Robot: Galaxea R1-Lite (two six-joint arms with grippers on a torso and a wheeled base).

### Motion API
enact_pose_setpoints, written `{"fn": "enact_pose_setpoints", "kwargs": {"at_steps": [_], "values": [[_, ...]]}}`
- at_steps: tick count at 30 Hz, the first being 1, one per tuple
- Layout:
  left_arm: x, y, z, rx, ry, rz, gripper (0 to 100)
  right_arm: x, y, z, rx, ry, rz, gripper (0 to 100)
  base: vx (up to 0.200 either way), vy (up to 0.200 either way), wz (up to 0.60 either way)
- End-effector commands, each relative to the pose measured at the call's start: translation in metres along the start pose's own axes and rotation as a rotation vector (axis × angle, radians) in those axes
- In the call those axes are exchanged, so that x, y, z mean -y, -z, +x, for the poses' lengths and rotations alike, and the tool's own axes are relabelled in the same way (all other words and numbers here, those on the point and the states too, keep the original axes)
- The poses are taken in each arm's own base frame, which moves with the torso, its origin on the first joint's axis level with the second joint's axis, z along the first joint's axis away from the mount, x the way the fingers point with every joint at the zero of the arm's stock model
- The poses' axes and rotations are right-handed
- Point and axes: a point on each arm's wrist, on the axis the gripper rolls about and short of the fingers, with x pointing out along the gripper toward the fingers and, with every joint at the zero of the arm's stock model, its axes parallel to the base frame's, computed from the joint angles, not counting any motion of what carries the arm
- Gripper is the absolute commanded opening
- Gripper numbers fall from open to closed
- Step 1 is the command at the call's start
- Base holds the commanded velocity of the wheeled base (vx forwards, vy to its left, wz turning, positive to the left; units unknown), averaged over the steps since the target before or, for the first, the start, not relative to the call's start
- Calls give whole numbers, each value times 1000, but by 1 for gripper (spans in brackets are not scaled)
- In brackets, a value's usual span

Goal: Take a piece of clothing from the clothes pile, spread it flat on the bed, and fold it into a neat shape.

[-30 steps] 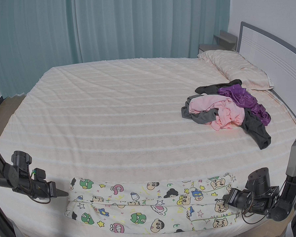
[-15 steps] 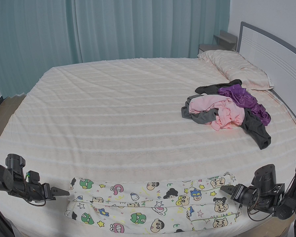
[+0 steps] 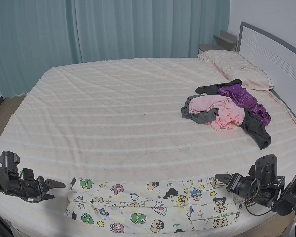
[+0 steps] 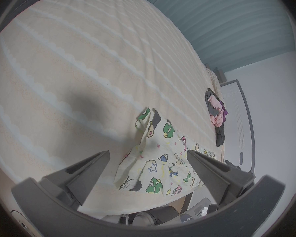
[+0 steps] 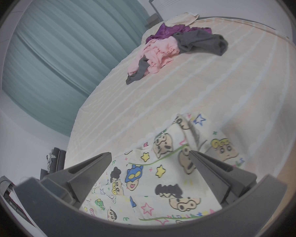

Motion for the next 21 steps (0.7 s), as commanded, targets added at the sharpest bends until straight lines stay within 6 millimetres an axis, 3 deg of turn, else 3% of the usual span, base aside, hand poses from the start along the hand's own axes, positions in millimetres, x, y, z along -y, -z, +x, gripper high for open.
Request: {"fn": "enact_pose_setpoints", "kwargs": {"at_steps": [1, 8, 14, 21], "values": [[4, -1, -4, 23, 13, 7, 100, -5, 10, 24, -83, -11, -18, 100, 0, 0, 0], [4, 0, -4, 15, 12, -1, 100, 12, 20, 43, -181, 52, 55, 100, 0, 0, 0], [4, 2, -7, 22, -1, 2, 100, 36, 15, 58, -188, 136, 90, 100, 0, 0, 0], [16, -8, -3, 14, -70, 40, 100, 41, 0, 53, -97, 97, 110, 100, 0, 0, 0]]}}
